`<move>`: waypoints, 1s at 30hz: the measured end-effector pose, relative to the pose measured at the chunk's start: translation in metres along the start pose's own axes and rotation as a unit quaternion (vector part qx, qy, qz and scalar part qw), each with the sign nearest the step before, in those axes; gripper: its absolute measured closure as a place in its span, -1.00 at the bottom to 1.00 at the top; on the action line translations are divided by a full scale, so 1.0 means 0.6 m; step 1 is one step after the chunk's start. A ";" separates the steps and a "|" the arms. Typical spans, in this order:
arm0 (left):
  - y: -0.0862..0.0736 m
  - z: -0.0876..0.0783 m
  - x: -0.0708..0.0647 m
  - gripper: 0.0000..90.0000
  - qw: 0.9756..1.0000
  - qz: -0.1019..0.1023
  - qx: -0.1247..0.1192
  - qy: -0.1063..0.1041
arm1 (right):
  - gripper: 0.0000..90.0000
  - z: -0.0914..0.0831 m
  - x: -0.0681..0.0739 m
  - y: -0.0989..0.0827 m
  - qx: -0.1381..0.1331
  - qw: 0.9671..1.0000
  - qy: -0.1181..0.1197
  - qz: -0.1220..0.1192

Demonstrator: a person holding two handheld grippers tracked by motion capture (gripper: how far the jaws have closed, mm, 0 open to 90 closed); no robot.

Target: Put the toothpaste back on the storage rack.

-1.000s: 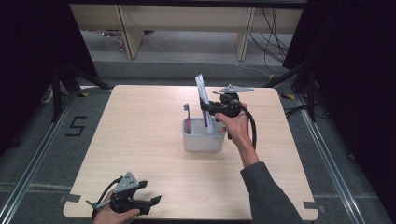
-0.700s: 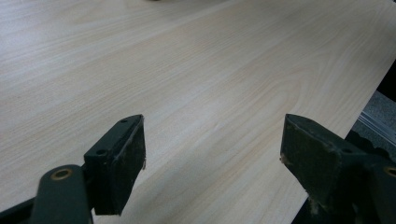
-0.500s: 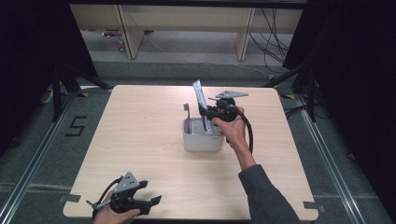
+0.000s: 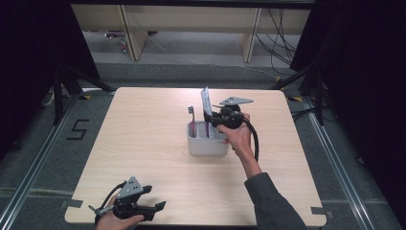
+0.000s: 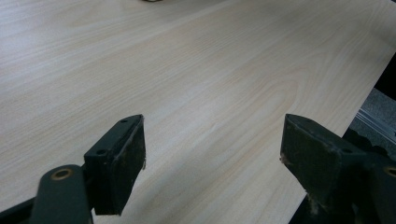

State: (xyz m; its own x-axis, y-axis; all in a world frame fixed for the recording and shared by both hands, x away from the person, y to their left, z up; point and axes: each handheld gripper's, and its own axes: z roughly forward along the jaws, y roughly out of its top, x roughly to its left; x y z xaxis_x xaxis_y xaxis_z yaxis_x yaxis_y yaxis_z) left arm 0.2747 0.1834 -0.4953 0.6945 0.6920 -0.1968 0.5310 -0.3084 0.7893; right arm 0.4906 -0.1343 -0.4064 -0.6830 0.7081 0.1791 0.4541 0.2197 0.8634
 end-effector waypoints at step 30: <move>-0.001 0.002 -0.002 -0.52 1.000 0.007 0.008 -0.001 | -0.02 -0.029 0.032 -0.007 -0.002 1.000 0.007 -0.022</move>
State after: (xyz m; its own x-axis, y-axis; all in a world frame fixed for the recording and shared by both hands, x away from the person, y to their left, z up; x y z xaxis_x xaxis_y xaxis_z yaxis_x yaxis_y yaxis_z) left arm 0.2740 0.1820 -0.4965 0.7026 0.6865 -0.1873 0.5287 -0.3276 0.7830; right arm 0.4652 -0.1334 -0.3983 -0.7107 0.6878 0.1476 0.4212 0.2480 0.8724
